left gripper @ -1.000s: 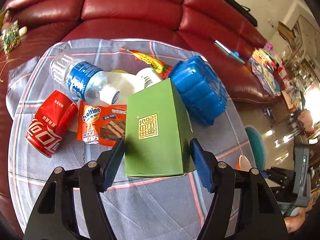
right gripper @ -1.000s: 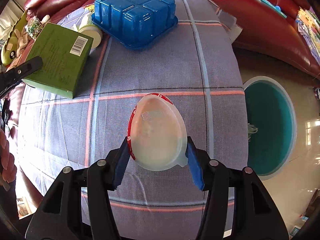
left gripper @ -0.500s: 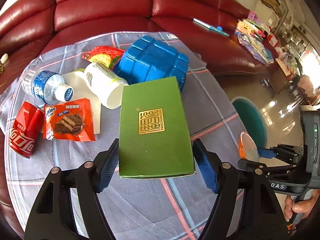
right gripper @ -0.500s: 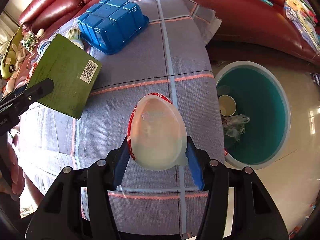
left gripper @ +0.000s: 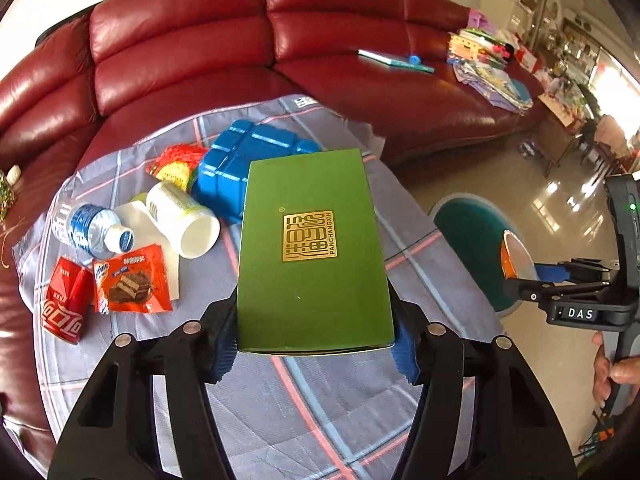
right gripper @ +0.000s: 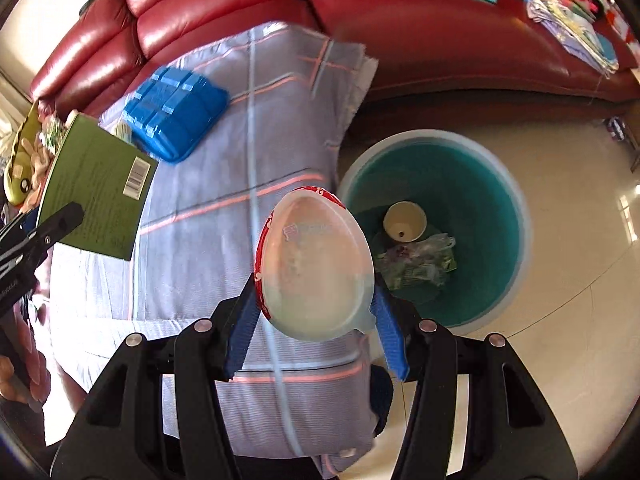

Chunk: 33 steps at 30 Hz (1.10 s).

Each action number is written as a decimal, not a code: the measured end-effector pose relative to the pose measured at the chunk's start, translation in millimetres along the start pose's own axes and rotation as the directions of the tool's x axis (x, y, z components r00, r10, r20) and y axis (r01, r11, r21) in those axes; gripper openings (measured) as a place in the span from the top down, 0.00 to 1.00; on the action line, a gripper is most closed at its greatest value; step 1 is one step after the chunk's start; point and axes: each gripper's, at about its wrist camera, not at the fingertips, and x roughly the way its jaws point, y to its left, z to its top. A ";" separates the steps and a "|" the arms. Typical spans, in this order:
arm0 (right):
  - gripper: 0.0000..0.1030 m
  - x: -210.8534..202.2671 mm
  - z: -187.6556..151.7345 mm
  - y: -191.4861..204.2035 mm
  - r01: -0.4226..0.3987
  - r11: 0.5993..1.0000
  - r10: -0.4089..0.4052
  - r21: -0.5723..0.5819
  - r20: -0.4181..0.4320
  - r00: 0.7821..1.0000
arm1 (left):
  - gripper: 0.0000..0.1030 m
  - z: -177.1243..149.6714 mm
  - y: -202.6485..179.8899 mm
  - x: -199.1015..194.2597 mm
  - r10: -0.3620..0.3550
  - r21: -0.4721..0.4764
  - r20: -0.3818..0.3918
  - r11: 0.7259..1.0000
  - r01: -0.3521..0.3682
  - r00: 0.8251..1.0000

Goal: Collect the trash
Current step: 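Carry the green box and the lid over the teal bin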

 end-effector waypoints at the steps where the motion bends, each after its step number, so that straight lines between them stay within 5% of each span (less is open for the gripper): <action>1: 0.50 -4.5 1.5 -5.9 0.004 1.000 -0.004 0.009 0.011 1.000 | 0.39 3.7 -8.7 -2.0 -0.011 0.015 0.007 1.000 0.011 1.000; 17: 0.50 -67.2 -2.7 -132.7 0.080 0.979 -0.101 0.185 0.108 0.989 | 0.39 47.8 -170.5 51.9 -0.203 0.237 -0.074 0.947 0.215 0.976; 27: 0.50 -56.2 -5.2 -166.1 0.082 0.972 -0.101 0.221 0.078 0.992 | 0.38 39.5 -222.4 109.8 -0.213 0.267 -0.179 0.929 0.256 0.961; 33: 0.50 -45.7 1.8 -163.9 0.074 0.974 -0.091 0.214 0.071 0.993 | 0.29 33.4 -224.8 128.8 -0.170 0.273 -0.203 0.936 0.222 0.964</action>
